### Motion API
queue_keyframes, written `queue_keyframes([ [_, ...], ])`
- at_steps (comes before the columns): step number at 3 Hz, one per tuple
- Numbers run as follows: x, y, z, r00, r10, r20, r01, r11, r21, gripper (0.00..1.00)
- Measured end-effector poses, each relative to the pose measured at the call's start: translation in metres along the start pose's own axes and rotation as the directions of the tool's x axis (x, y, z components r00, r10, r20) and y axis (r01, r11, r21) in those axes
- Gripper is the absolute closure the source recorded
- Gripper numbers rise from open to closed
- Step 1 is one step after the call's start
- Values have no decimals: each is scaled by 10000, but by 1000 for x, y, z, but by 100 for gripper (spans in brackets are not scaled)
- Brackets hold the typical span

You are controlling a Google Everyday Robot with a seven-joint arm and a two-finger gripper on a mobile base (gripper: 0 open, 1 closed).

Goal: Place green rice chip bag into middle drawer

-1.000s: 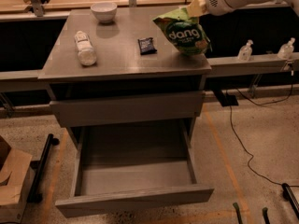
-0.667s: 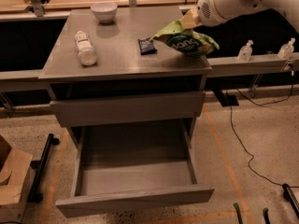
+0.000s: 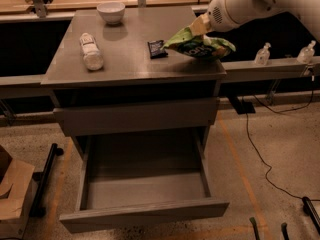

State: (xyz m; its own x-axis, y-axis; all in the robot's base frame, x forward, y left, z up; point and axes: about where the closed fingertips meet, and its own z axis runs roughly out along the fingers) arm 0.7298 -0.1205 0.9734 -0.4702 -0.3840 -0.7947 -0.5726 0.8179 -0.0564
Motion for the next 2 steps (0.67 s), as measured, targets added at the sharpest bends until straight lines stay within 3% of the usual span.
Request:
queue_keyframes([
  [1,18,19,-6,9994,124,-329,-136,9993,-361,100],
  [2,53,53,-12,9947,490,-901,-571,9943,-905,100],
])
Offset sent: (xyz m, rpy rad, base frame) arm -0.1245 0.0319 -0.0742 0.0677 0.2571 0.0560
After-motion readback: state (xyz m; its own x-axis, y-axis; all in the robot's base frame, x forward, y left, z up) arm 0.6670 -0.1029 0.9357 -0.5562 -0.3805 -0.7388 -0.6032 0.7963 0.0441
